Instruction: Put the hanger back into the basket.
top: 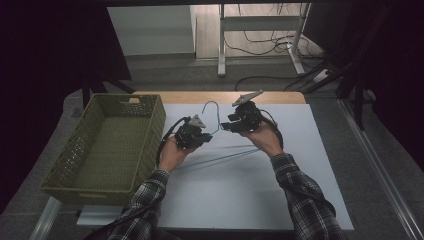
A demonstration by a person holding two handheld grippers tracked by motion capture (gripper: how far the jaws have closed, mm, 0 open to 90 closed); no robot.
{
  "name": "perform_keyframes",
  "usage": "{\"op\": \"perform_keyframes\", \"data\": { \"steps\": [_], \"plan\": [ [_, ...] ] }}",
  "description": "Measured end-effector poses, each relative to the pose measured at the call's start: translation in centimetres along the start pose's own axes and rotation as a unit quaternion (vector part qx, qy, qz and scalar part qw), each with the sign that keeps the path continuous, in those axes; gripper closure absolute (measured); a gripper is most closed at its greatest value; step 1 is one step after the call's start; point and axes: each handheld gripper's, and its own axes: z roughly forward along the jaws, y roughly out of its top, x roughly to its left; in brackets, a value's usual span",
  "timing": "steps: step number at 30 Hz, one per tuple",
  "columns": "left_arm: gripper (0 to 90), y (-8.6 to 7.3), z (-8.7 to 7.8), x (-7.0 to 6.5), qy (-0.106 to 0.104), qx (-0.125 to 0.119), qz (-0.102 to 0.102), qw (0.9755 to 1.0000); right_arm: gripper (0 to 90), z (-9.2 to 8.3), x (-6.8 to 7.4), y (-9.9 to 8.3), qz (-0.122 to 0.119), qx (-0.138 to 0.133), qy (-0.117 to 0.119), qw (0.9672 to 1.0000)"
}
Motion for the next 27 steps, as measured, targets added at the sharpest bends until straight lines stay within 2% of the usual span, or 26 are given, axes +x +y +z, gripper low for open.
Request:
{"op": "perform_keyframes", "data": {
  "steps": [3,6,8,10,12,14,15,16,17,19,21,22,24,25,27],
  "plan": [
    [86.9,-0.2,0.0,-0.4,-0.004,-0.001,-0.005,1.0000,51.1,0.8,0.0,0.3,0.036,-0.002,0.002,0.9994],
    [86.9,-0.3,0.0,-0.7,-0.009,-0.001,-0.010,0.9999,56.9,1.7,-0.2,0.4,0.062,0.001,0.007,0.9981],
    [86.8,-0.3,0.0,-1.1,-0.010,-0.003,-0.011,0.9999,67.3,2.1,-0.1,0.4,0.077,0.001,0.015,0.9969],
    [86.7,-0.4,-0.1,-1.3,-0.016,-0.004,-0.015,0.9998,75.7,2.4,0.1,0.4,0.082,0.008,0.019,0.9964],
    [86.2,-0.4,-0.2,-1.5,-0.015,0.004,-0.019,0.9997,80.7,2.5,0.4,0.3,0.087,0.011,0.024,0.9959],
    [84.4,-0.5,-0.4,-1.6,-0.020,0.008,-0.032,0.9993,85.4,2.4,0.5,0.2,0.110,0.000,0.048,0.9928],
    [80.7,-0.5,-0.8,-1.6,-0.015,0.005,-0.040,0.9991,85.5,2.2,0.7,0.3,0.105,-0.005,0.047,0.9933],
    [75.0,-0.4,-1.2,-1.7,-0.012,0.000,-0.051,0.9986,85.6,2.1,1.2,0.4,0.081,0.006,0.020,0.9965],
    [70.0,-0.4,-1.8,-1.7,-0.012,-0.003,-0.056,0.9984,85.6,2.0,1.4,0.4,0.075,0.006,0.021,0.9969],
    [58.7,-0.2,-2.9,-1.7,-0.020,-0.007,-0.070,0.9974,85.6,1.6,1.5,0.4,0.081,0.005,0.034,0.9961],
    [49.6,0.0,-3.8,-1.7,-0.041,-0.008,-0.084,0.9956,85.6,1.0,1.8,0.3,0.078,-0.003,0.035,0.9963],
    [47.0,0.0,-4.2,-1.9,-0.049,-0.010,-0.086,0.9951,85.6,0.7,2.0,0.2,0.079,-0.006,0.036,0.9962],
    [36.1,-0.1,-4.9,-2.1,-0.077,0.000,-0.081,0.9937,85.6,0.1,2.4,0.1,0.076,-0.010,0.042,0.9962],
    [36.3,-0.1,-5.1,-2.3,-0.086,0.003,-0.080,0.9931,85.6,-0.3,2.6,0.1,0.072,-0.013,0.046,0.9962],
    [36.6,-0.3,-5.5,-2.4,-0.114,0.018,-0.084,0.9898,85.6,-1.0,3.1,0.0,0.068,-0.017,0.052,0.9962]
  ]
}}
